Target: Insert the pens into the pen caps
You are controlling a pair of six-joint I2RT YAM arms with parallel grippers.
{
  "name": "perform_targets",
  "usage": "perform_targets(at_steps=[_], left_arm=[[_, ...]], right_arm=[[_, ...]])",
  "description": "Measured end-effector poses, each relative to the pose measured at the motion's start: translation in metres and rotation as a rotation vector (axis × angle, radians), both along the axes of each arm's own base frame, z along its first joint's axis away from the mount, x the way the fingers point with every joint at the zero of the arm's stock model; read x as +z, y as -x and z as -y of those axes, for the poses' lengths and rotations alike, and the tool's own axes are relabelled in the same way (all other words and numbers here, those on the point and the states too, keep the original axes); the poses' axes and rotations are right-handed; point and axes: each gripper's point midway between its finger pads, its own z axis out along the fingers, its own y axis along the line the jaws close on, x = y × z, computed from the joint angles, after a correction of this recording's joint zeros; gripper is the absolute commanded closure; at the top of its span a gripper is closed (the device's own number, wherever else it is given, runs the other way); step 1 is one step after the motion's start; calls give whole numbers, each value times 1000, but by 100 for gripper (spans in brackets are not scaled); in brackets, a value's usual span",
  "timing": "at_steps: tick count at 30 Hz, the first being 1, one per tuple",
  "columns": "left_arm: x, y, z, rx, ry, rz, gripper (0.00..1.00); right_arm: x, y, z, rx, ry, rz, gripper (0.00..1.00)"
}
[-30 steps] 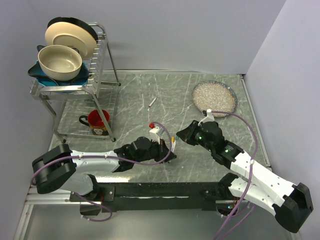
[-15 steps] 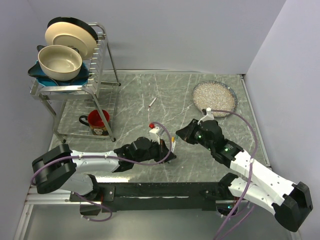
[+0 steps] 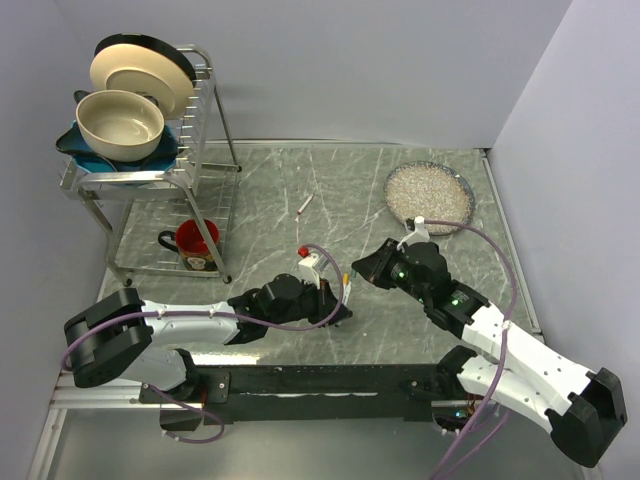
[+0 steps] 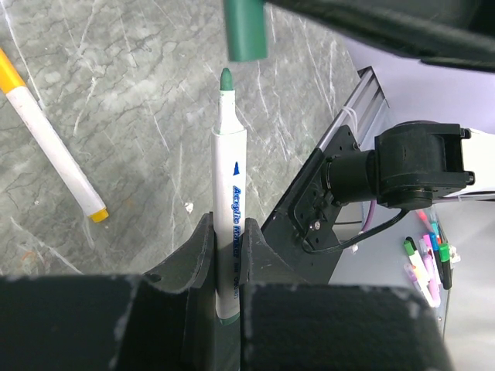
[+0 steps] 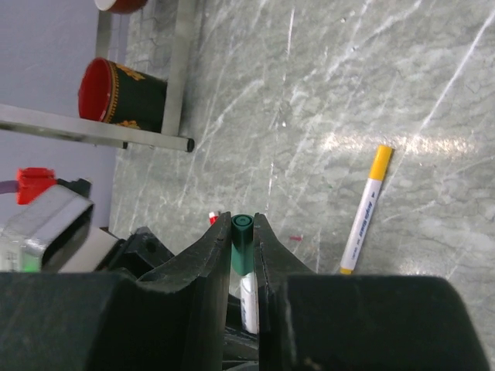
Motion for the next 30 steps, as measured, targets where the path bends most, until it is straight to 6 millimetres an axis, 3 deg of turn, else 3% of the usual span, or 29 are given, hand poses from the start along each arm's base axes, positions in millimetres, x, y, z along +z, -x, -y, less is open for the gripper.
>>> perform_targets(at_steps=[5, 30], left_arm=[[-1, 0, 0, 0, -4, -2, 99], [-2, 0, -1, 0, -7, -4, 99]], right_arm=[[-9, 2, 1, 2, 10, -14, 100], [-5, 3, -3, 16, 2, 2, 100]])
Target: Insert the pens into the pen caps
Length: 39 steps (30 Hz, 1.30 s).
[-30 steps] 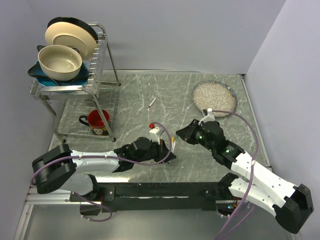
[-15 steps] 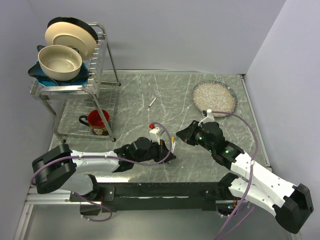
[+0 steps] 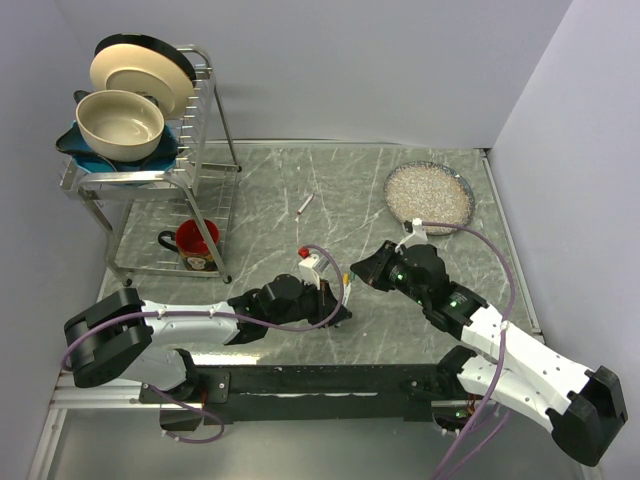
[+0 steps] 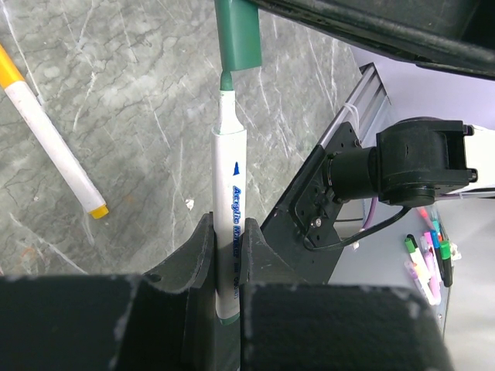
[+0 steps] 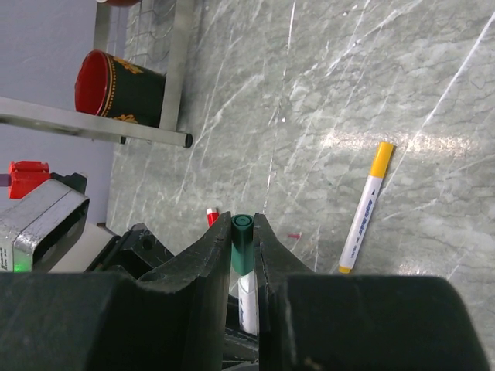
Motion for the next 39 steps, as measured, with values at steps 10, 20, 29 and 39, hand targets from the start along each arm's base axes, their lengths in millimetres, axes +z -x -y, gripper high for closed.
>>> perform_targets(at_steps=[10, 20, 29, 39], left_arm=[[-2, 0, -1, 1, -7, -3, 99], [0, -1, -1, 6, -3, 1, 99], [-8, 3, -4, 0, -36, -15, 99], [-5, 8, -11, -25, -71, 0, 99]], right_arm=[[-5, 2, -1, 5, 9, 2, 100], [-9, 4, -1, 15, 22, 10, 100], [-22, 22, -6, 32, -21, 13, 100], [-19, 31, -9, -28, -78, -5, 68]])
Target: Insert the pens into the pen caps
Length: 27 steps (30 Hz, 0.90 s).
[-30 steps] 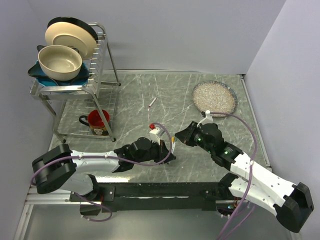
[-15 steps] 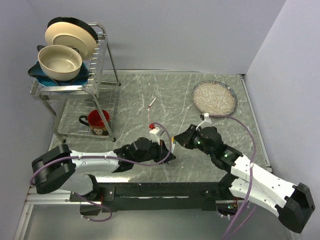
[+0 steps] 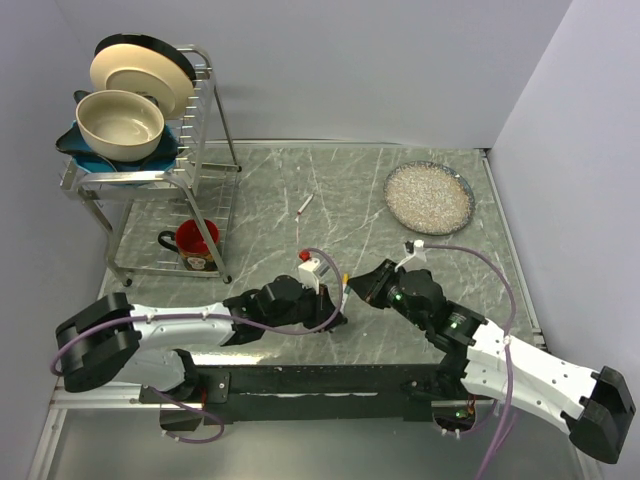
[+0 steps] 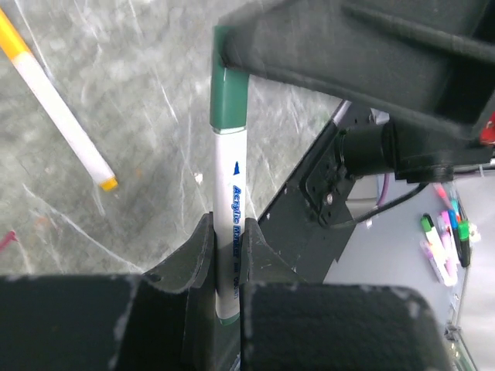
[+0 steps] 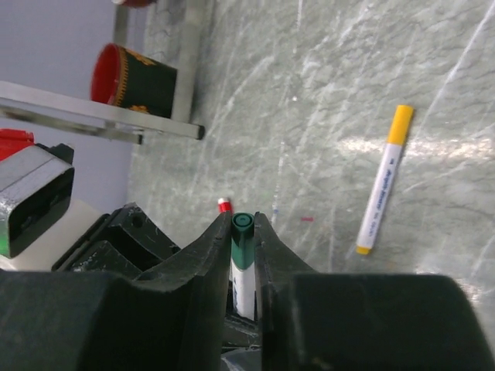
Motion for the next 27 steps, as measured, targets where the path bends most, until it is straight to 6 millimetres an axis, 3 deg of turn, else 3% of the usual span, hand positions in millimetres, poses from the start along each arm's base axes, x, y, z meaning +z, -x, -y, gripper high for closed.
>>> perform_targets(at_steps=[1, 5, 8, 10, 11, 17, 22, 27], left_arm=[[2, 0, -1, -1, 3, 8, 99], [22, -12, -4, 40, 44, 61, 99], [41, -15, -5, 50, 92, 95, 99], [53, -15, -6, 48, 121, 114, 99], [59, -14, -7, 46, 138, 128, 99], [77, -4, -23, 27, 206, 188, 99], [87, 5, -35, 0, 247, 238, 99], [103, 9, -41, -9, 284, 283, 99]], right_arm=[[3, 0, 0, -3, -12, 0, 61], [12, 12, -5, 41, -36, -20, 49], [30, 13, -6, 48, -53, 1, 37], [45, 13, -6, 52, -70, 29, 23], [54, 13, -6, 55, -79, 50, 21], [94, 12, -6, 93, -84, 165, 23], [126, 10, -21, 158, -74, 229, 38], [129, 5, -42, 214, -54, 231, 48]])
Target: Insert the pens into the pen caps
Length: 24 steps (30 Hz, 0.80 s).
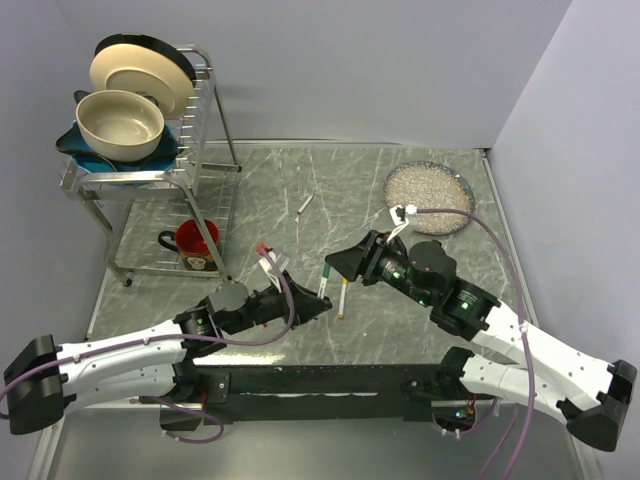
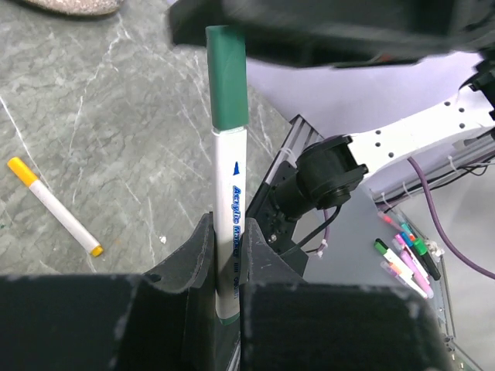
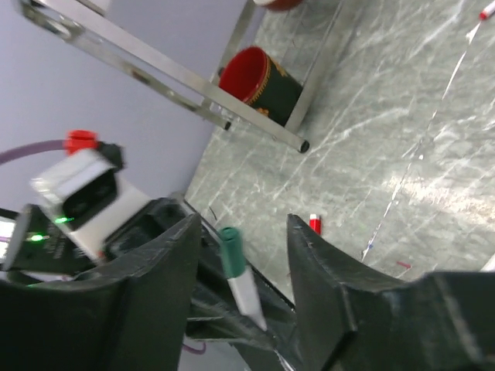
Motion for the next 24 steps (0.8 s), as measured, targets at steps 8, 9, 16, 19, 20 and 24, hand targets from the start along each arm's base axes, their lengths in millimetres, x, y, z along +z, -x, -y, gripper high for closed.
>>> perform_targets(at_steps=[8, 9, 16, 19, 20, 24], left_arm=[[-1, 4, -7, 0, 8, 7, 99], [-1, 4, -8, 0, 8, 7, 99], [-1, 5, -9, 0, 9, 7, 99], [0, 5, -9, 0, 12, 8, 99], [0, 5, -9, 0, 12, 8, 99], [0, 5, -9, 0, 12, 8, 99]], right_arm=[[-11, -2, -22, 48, 40, -24, 52], [-11, -2, -24, 53, 43, -26, 52], [-8, -2, -31, 67, 45, -18, 55], [-7, -1, -32, 70, 43, -16, 60], [-8, -1, -33, 70, 45, -15, 64], [-8, 1, -34, 75, 48, -14, 73]])
